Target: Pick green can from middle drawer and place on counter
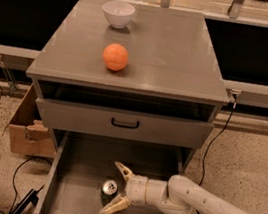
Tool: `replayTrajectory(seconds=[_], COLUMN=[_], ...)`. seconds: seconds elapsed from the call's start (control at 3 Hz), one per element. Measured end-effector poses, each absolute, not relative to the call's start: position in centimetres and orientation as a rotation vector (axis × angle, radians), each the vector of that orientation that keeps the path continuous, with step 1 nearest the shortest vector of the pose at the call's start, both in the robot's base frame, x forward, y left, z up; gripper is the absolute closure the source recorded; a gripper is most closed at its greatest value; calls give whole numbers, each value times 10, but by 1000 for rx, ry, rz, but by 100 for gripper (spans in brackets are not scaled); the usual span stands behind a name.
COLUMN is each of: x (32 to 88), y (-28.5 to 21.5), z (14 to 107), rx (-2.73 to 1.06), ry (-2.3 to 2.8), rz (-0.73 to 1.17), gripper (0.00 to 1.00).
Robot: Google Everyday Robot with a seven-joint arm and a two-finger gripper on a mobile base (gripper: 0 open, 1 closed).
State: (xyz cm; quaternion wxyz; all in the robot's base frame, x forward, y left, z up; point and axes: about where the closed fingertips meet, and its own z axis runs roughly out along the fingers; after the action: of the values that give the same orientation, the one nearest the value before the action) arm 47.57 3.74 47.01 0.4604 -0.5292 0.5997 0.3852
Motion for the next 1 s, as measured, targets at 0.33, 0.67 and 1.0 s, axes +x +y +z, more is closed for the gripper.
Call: replayTrajectory(seconds=[0.33,0.67,1.0], x=[479,478,476], y=[52,61,65], z=[451,433,424], rx=[-1332,-1366,-1377], ry=[1472,1489,1503], rz=[963,966,976], gripper=[15,39,62])
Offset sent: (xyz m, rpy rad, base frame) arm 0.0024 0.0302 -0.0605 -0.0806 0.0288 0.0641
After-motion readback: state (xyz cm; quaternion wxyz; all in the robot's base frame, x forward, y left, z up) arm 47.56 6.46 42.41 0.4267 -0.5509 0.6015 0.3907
